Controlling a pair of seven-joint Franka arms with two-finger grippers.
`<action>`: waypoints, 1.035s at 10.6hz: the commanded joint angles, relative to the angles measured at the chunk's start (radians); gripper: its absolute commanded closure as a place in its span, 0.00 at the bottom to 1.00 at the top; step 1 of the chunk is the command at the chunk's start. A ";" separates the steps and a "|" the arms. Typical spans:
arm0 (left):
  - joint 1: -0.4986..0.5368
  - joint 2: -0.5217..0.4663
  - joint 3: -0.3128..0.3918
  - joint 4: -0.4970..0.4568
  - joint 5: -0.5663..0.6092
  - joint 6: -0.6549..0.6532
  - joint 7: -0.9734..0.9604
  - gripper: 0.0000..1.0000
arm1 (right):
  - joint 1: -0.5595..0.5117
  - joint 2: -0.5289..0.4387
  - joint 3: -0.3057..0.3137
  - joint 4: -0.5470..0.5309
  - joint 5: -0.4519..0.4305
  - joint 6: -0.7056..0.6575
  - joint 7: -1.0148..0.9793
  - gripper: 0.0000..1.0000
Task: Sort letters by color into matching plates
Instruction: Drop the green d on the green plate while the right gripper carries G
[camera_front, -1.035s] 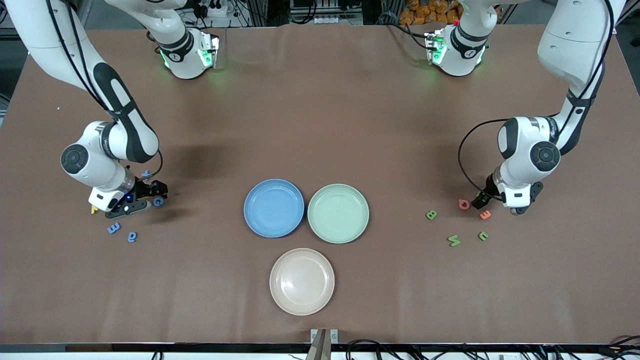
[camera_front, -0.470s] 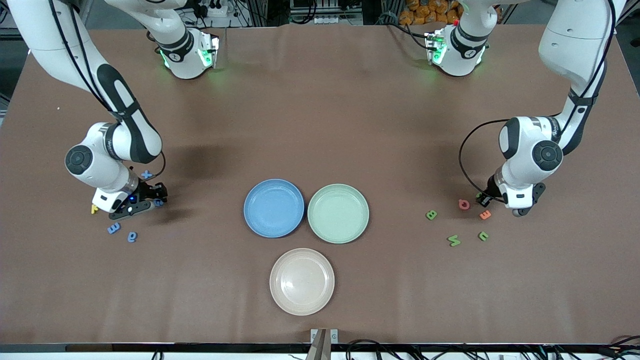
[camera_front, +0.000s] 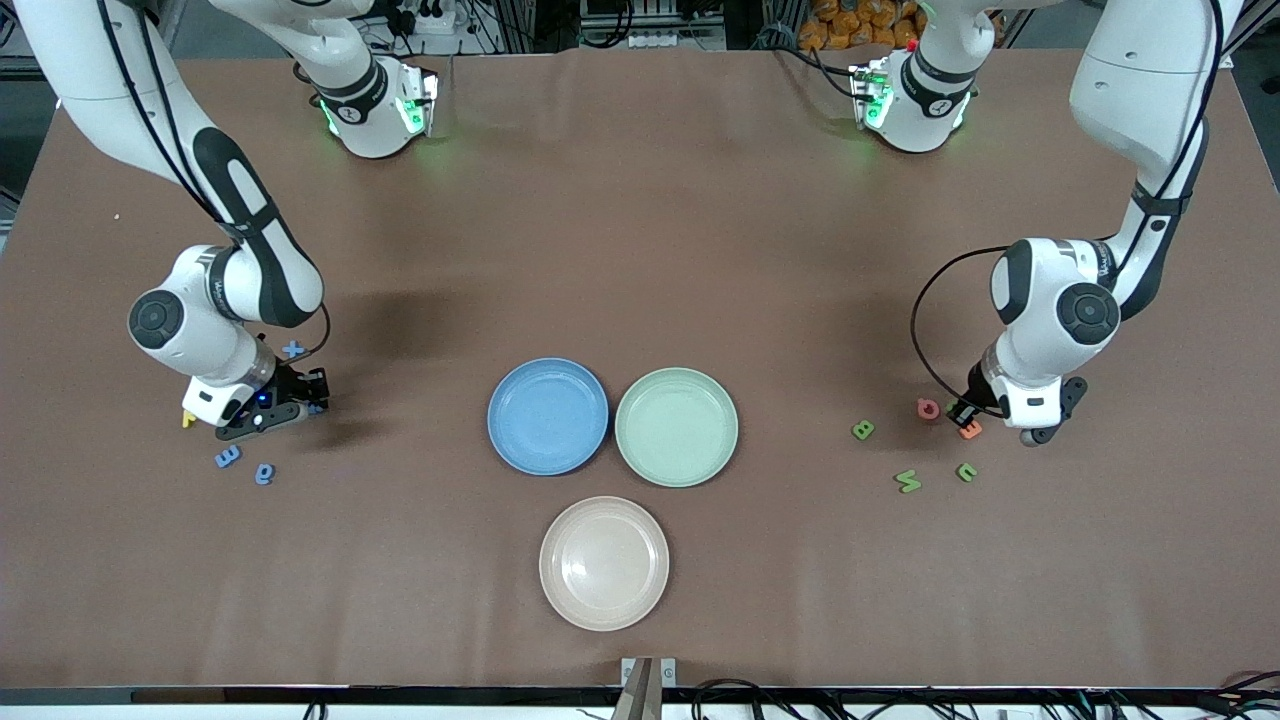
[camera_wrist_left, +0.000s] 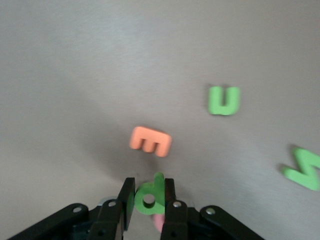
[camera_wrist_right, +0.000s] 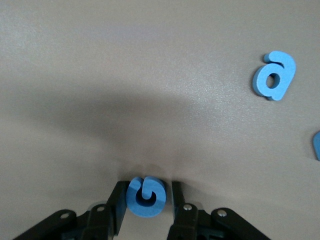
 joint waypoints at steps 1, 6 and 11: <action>-0.044 -0.027 0.001 0.034 0.029 -0.007 -0.050 1.00 | 0.004 0.009 0.007 0.001 0.023 0.010 -0.016 0.70; -0.129 0.007 -0.087 0.129 0.019 -0.009 -0.142 1.00 | 0.000 -0.005 0.007 0.018 0.023 -0.011 -0.006 0.79; -0.193 0.007 -0.117 0.149 0.020 -0.009 -0.165 1.00 | 0.021 -0.020 0.051 0.058 0.022 -0.088 0.306 0.80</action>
